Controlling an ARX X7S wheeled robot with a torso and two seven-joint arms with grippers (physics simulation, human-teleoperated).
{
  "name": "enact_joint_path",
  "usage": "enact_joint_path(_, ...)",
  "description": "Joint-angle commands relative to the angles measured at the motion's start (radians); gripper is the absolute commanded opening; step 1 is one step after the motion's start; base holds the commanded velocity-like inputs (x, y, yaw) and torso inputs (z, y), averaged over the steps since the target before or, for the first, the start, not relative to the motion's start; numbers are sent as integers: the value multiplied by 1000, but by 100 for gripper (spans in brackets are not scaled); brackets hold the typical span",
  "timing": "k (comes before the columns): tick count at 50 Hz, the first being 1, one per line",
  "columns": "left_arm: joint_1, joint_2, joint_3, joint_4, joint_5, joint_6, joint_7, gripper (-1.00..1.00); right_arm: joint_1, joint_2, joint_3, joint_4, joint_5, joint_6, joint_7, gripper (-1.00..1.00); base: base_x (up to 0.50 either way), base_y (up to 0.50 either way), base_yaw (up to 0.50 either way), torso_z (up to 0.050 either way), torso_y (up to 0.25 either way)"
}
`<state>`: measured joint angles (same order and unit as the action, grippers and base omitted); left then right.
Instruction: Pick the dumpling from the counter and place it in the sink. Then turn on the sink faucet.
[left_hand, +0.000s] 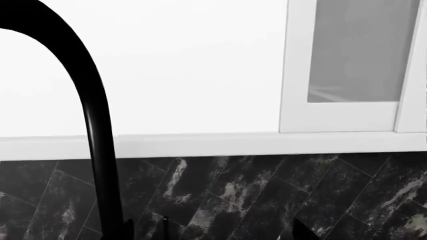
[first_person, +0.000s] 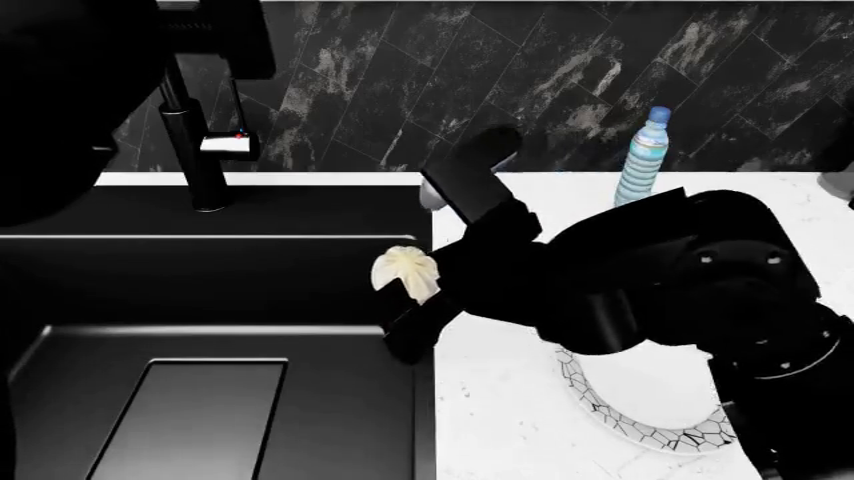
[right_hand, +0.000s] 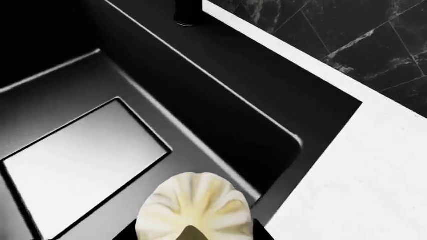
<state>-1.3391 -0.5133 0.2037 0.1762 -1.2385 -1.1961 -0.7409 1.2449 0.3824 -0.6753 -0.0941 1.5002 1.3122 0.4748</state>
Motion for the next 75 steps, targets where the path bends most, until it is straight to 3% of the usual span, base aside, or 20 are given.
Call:
enact_joint_path(1,17,4,8,-4,2,14,7,100,31,-124,-120,96,-195,-82,-207,-100,0,0,0,0,0)
enact_joint_path(33,39,-11,16,-6,6,38,18,100,21,-355,-379,395,-438,-295,-489,-100,0,0,0,0,0)
enact_joint_path(43,47,-15,22,-8,12,48,25,100,59,-380,-530,475,-352,-407,-500,-100,0,0,0,0,0)
enact_joint_path(54,53,-18,21,-4,5,50,19,100,76,-375,-567,486,-303,-431,-487,-100,0,0,0,0,0)
enact_joint_path(55,55,-18,21,-4,5,51,19,100,80,-378,-574,493,-302,-433,-483,100,0,0,0,0,0)
enact_joint_path(69,64,-24,25,-5,7,61,22,100,114,-343,-559,446,-251,-467,-450,100,0,0,0,0,0)
enact_joint_path(75,74,-26,30,-4,12,69,30,100,175,-227,-425,285,-181,-497,-330,100,0,0,0,0,0)
